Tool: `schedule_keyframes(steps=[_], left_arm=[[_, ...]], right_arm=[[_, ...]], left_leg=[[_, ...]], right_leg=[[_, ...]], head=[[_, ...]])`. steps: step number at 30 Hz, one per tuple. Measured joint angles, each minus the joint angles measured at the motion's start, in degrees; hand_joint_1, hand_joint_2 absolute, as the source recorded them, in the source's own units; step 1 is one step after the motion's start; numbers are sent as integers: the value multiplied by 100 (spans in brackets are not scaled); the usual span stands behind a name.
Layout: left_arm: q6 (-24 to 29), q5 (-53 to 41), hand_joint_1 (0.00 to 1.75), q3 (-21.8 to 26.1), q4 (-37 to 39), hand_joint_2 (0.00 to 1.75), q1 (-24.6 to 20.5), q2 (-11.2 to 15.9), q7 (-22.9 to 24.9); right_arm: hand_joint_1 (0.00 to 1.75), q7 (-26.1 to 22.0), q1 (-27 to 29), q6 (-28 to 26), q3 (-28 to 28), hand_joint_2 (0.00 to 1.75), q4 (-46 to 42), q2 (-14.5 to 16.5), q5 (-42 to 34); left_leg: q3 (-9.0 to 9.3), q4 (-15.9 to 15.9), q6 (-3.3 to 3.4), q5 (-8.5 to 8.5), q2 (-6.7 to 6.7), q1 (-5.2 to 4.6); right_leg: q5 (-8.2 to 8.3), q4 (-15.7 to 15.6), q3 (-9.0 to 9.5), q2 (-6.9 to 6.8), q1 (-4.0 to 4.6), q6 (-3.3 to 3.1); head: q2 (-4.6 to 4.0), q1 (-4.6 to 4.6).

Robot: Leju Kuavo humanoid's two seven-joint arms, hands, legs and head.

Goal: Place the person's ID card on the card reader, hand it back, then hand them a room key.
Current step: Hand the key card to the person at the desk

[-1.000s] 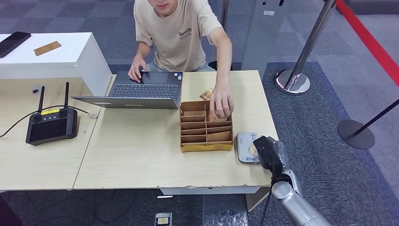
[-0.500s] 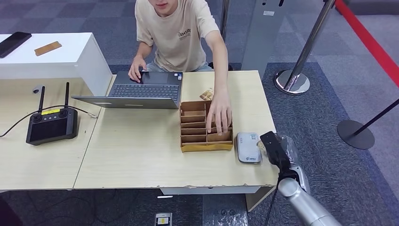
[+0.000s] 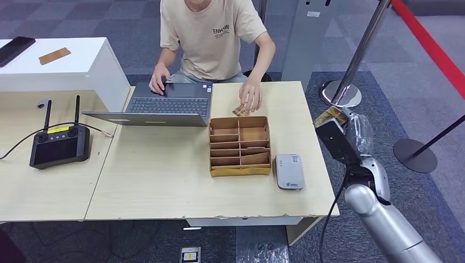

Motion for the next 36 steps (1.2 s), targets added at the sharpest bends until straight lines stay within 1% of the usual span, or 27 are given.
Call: schedule_keyframes(steps=[3,7,15,17,22,25,32,36], left_arm=[[-11,-27,0,0,3,0,-2,3,-21],[-14,-59,0,-1,3,0,-4,3,-50],[-42,-163,0,-9,3,0,-17,-3,-57],[-60,-189,0,-12,3,0,-22,-6,-57],[-67,-284,0,-33,3,0,-31,-10,-57],[-67,-340,0,-67,3,0,-34,-10,-62],[-85,-424,0,-152,3,0,-47,-11,-63],[-100,-435,0,-184,3,0,-49,-12,-62]], right_arm=[[175,-24,-117,143,10,175,-428,-21,-39],[175,-92,-298,344,53,175,-739,-20,-42],[175,-97,-969,630,426,175,-802,194,536],[175,-79,-1132,718,558,175,-774,266,626],[175,58,-1632,1199,915,175,-585,408,868],[175,142,-1910,1387,1104,175,-424,462,1013],[175,195,-2412,1436,1429,175,71,548,1327],[175,195,-2565,1418,1580,175,297,601,1357]], left_leg=[[-2,0,0,0,-1,1],[-9,0,0,2,0,0],[-18,0,1,5,-2,0],[-21,0,0,6,-2,0],[-27,0,-2,8,-3,1],[-29,0,-2,8,-5,1],[-40,0,-1,9,-4,0],[-44,0,-1,9,-6,0]], right_leg=[[0,0,-2,0,1,0],[0,2,-5,0,1,0],[2,3,-11,-1,1,0],[2,3,-14,-1,1,0],[2,5,-20,-1,2,-1],[2,5,-22,-1,2,-1],[5,6,-34,-1,1,-2],[5,6,-37,-2,1,-2]], head=[[0,1],[0,0],[0,0],[0,1],[0,0],[0,-1],[0,0],[0,0]])
